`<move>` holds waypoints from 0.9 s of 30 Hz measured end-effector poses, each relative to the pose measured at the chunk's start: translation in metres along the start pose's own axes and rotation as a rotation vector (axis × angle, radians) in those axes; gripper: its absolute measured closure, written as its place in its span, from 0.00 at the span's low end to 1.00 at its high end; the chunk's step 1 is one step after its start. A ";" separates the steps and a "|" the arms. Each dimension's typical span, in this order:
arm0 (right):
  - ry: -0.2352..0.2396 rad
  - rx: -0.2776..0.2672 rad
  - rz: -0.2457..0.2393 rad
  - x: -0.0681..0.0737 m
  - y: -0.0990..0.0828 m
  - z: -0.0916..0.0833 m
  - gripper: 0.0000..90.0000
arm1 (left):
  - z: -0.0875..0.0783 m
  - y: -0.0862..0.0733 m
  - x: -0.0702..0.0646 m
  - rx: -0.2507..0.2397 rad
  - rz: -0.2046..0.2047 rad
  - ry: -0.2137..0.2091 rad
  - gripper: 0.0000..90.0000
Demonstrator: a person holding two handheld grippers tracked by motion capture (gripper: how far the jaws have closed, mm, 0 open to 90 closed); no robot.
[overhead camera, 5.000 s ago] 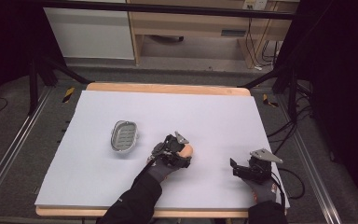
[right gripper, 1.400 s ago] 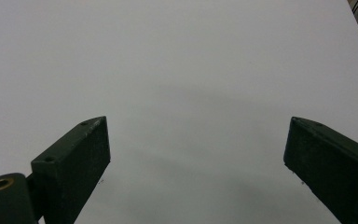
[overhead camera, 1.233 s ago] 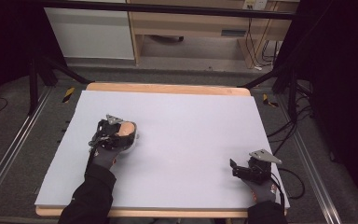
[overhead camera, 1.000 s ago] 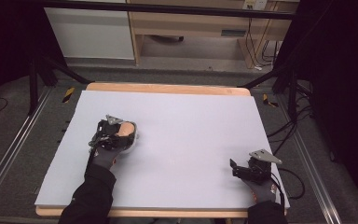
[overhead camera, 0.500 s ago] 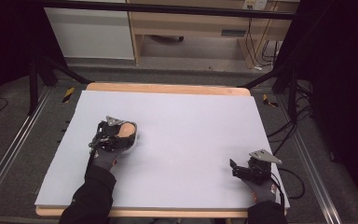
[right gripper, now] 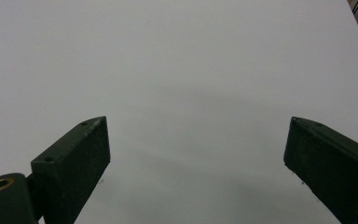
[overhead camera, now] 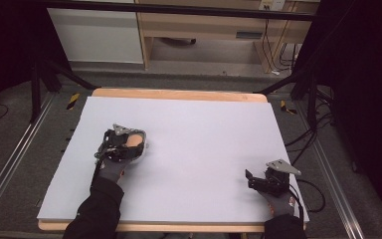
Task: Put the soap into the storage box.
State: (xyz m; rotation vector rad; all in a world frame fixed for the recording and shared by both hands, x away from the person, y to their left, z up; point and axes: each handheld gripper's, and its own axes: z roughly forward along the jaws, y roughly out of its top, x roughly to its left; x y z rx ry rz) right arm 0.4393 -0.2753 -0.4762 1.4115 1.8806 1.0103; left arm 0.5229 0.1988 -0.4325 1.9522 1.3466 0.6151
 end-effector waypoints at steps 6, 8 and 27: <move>0.000 0.001 -0.002 0.000 0.000 0.000 0.08 | -0.002 -0.001 0.000 -0.011 0.018 -0.008 0.31; 0.000 0.001 -0.002 0.000 0.000 0.000 0.08 | -0.004 -0.001 0.001 -0.021 0.019 -0.006 0.31; -0.002 -0.004 0.000 0.000 0.000 0.000 0.08 | -0.037 -0.006 0.010 -0.119 0.014 -0.035 0.31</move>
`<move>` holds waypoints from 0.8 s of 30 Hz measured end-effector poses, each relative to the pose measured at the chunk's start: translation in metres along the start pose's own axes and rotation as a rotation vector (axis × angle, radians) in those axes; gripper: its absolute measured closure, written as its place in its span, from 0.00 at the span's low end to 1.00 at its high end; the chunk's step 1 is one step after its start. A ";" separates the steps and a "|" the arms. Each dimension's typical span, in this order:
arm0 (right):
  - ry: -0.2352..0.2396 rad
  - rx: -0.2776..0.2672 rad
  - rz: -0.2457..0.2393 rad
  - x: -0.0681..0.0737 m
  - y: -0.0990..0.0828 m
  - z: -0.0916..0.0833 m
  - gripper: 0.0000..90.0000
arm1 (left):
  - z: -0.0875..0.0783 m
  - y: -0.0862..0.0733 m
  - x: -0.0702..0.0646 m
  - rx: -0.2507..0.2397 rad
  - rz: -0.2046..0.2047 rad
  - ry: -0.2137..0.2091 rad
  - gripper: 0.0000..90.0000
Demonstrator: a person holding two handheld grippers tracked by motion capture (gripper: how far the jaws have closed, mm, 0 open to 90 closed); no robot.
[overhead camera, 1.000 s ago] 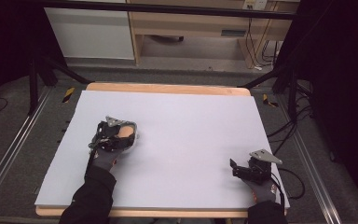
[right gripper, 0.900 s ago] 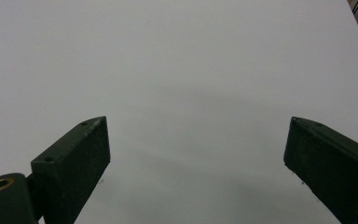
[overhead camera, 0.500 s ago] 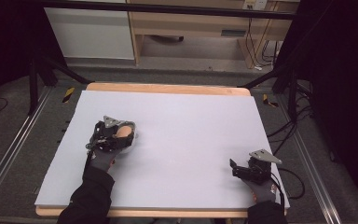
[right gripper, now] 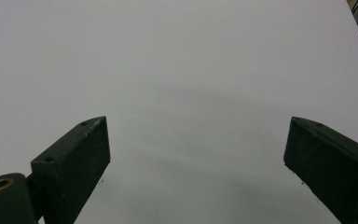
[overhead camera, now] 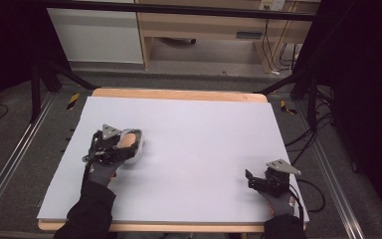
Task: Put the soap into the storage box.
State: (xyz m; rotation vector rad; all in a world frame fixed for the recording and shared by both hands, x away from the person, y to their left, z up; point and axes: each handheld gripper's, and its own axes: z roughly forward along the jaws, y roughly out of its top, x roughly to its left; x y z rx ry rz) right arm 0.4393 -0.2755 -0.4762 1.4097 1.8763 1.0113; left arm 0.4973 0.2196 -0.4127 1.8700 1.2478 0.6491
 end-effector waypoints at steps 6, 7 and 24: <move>0.000 0.003 0.002 0.000 0.000 0.000 0.08 | -0.017 -0.008 0.007 -0.029 -0.001 -0.011 0.31; -0.001 0.002 0.001 0.000 0.000 0.000 0.08 | -0.020 -0.009 0.009 -0.029 0.004 -0.012 0.31; -0.012 0.002 0.011 -0.001 0.000 -0.001 0.07 | -0.045 -0.053 0.043 -0.052 -0.018 0.010 0.32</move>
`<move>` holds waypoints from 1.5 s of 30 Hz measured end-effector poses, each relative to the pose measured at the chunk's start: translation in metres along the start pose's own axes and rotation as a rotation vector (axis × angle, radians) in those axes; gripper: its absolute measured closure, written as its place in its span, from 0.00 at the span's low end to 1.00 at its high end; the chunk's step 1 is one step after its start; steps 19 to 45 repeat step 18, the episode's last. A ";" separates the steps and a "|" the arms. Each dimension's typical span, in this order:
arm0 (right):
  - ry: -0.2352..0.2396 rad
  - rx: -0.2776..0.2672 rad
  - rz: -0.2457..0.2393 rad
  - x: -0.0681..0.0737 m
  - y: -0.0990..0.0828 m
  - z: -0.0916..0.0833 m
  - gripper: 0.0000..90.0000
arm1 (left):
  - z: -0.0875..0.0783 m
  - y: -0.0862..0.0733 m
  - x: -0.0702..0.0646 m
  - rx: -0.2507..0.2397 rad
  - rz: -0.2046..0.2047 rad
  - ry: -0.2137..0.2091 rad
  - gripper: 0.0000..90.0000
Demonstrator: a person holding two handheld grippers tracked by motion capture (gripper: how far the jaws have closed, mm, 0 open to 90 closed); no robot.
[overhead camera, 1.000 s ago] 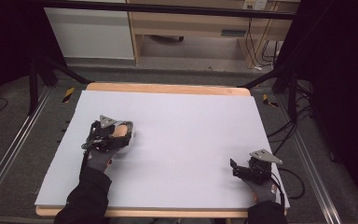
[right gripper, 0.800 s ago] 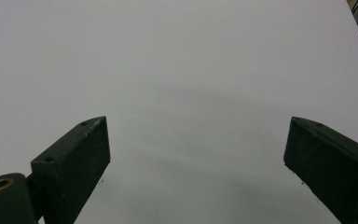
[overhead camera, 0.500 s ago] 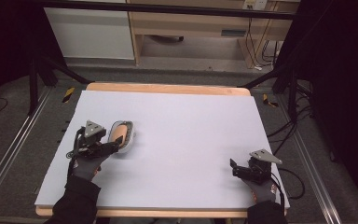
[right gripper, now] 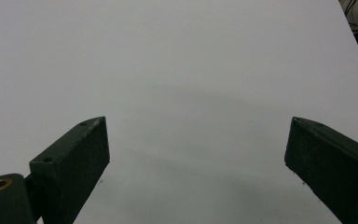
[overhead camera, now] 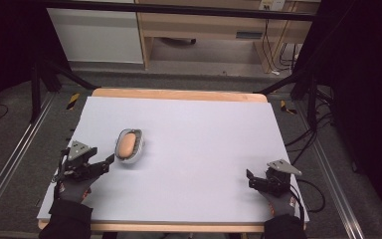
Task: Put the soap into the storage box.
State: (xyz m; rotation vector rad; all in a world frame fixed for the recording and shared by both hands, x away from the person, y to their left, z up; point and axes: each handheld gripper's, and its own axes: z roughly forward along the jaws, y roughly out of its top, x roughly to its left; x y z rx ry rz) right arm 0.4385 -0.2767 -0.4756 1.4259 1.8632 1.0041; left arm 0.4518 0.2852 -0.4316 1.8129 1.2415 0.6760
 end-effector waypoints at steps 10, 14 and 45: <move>-0.016 0.001 0.008 -0.006 -0.003 -0.002 0.07 | 0.002 -0.024 0.010 0.055 0.033 0.034 0.31; -0.024 0.008 0.000 -0.006 -0.004 -0.002 0.07 | 0.004 -0.030 0.012 0.075 0.042 0.040 0.30; -0.028 0.010 0.001 -0.006 -0.005 -0.002 0.07 | 0.003 -0.031 0.015 0.078 0.042 0.044 0.29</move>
